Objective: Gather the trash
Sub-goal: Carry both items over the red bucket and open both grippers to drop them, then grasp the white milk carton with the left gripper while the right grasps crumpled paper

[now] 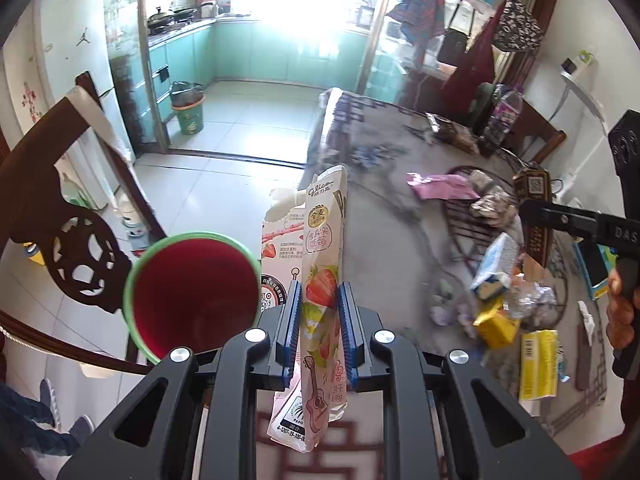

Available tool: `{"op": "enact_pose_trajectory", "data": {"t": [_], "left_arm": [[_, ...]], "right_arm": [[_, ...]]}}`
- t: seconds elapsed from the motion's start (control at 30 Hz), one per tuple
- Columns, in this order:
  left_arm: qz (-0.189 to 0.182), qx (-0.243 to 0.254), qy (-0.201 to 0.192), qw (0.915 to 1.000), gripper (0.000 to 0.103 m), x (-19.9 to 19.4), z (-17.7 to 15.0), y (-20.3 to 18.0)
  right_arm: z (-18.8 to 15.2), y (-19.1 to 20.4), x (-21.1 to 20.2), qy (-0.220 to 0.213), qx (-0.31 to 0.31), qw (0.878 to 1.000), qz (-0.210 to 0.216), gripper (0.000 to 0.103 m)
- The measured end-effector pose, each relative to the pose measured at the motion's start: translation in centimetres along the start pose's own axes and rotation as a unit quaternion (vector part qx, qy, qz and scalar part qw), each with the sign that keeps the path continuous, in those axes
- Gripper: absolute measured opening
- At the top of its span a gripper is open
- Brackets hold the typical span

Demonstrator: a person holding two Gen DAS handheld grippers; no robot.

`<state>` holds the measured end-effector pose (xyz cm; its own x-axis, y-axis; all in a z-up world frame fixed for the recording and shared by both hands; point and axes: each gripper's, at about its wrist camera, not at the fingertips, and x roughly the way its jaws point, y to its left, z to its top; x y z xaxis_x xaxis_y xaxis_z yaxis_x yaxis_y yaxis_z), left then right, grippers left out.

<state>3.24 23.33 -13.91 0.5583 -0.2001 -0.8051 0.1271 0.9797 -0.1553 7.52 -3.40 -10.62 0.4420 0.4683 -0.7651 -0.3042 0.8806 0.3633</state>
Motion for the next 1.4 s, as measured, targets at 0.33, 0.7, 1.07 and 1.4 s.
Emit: {"op": "enact_pose_trajectory", "data": {"t": [0.33, 0.7, 1.07, 1.4], "left_arm": [[0.021, -0.028, 0.025, 0.9991, 0.016, 2.7, 1.6, 11.3], [0.007, -0.054, 0.040, 0.9977, 0.016, 6.4, 3.1, 17.5], [0.015, -0.080, 0.028, 0.9963, 0.049, 6.8, 4.3, 20.1], [-0.028, -0.023, 0.010, 0.9993, 0.067, 4.8, 4.7, 13.5]], "right_arm": [[2.4, 9.8, 9.3, 0.034, -0.006, 0.999, 0.030, 0.047], [3.5, 16.4, 17.6, 0.081, -0.020, 0.995, 0.050, 0.048], [4.0, 17.9, 18.8, 0.076, -0.021, 0.997, 0.026, 0.067], [2.0, 13.8, 11.9, 0.033, 0.003, 0.999, -0.022, 0.074]]}}
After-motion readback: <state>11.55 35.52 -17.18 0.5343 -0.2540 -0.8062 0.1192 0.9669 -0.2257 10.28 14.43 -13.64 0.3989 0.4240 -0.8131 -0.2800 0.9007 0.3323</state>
